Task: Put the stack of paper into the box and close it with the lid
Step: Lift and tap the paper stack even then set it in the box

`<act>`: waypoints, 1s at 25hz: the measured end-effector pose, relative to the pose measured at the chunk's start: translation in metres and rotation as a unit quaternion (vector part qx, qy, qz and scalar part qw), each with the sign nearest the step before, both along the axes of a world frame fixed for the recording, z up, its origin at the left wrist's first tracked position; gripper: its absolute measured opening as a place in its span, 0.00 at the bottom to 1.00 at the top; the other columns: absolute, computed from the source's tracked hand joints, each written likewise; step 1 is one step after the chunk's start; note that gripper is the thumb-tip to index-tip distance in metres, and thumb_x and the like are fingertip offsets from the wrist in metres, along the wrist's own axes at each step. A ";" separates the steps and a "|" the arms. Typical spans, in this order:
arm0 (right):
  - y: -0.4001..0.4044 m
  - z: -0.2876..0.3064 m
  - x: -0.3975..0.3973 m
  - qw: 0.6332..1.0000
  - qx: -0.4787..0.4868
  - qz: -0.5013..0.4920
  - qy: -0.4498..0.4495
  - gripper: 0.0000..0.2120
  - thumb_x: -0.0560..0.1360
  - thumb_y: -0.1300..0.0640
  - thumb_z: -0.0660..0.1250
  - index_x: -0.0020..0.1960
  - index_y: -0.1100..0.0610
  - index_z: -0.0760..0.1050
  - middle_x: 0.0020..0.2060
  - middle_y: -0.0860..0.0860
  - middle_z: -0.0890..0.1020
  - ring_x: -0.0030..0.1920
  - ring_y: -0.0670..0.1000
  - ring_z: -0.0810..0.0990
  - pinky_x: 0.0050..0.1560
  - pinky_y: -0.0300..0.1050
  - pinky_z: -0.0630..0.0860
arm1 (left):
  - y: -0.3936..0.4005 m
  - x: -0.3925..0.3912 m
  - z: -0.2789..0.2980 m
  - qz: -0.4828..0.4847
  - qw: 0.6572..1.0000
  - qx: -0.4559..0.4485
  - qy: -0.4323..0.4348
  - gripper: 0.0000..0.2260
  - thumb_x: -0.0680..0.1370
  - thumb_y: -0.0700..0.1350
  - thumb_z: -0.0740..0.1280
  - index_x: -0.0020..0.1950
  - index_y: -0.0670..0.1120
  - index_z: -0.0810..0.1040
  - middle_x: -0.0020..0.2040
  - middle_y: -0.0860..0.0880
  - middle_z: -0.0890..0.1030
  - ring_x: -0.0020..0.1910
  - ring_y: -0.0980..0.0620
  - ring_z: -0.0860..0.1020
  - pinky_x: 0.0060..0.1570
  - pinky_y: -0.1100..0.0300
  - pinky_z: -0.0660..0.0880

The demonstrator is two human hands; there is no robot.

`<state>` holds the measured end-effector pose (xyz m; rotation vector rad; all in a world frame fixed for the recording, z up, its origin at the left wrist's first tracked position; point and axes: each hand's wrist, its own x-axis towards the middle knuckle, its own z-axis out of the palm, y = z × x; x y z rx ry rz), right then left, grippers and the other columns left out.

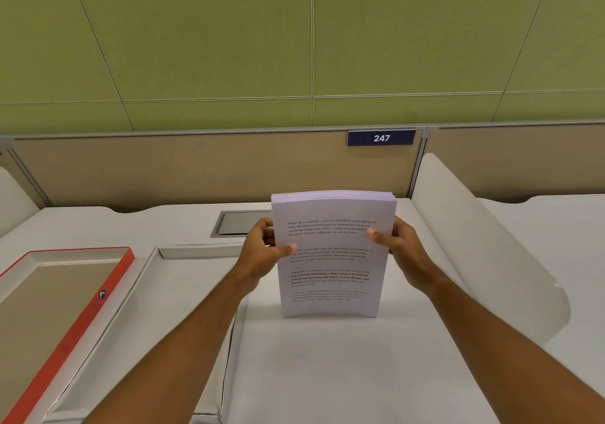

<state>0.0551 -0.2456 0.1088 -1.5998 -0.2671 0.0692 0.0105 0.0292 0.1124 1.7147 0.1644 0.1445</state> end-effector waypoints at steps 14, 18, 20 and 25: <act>-0.026 -0.007 0.009 0.998 -0.067 -0.012 0.003 0.08 0.74 0.67 0.71 0.52 0.63 0.79 0.50 0.58 0.86 0.52 0.59 0.85 0.49 0.46 0.80 | 0.023 0.006 0.003 -0.017 0.997 0.076 -0.020 0.10 0.71 0.37 0.75 0.51 0.42 0.81 0.49 0.43 0.85 0.50 0.43 0.83 0.53 0.50 0.81; -0.024 -0.005 0.006 0.997 -0.075 -0.027 -0.010 0.09 0.73 0.67 0.72 0.53 0.63 0.79 0.49 0.57 0.86 0.50 0.57 0.85 0.49 0.45 0.82 | 0.024 0.006 0.006 -0.009 0.995 0.094 -0.027 0.11 0.70 0.38 0.76 0.51 0.40 0.82 0.48 0.44 0.85 0.48 0.45 0.83 0.50 0.55 0.81; -0.024 -0.009 0.005 0.997 -0.078 -0.025 -0.009 0.10 0.73 0.66 0.72 0.54 0.62 0.79 0.50 0.57 0.86 0.51 0.57 0.85 0.52 0.48 0.82 | 0.025 0.005 0.006 -0.017 0.994 0.103 -0.029 0.11 0.70 0.38 0.76 0.51 0.41 0.82 0.47 0.46 0.85 0.47 0.47 0.83 0.49 0.57 0.80; -0.023 -0.013 0.003 0.993 -0.117 -0.022 -0.001 0.11 0.72 0.65 0.73 0.54 0.60 0.81 0.49 0.54 0.86 0.51 0.56 0.85 0.50 0.46 0.82 | 0.024 0.003 0.007 -0.029 0.989 0.145 -0.025 0.09 0.70 0.38 0.76 0.48 0.46 0.81 0.46 0.48 0.84 0.45 0.50 0.83 0.45 0.66 0.76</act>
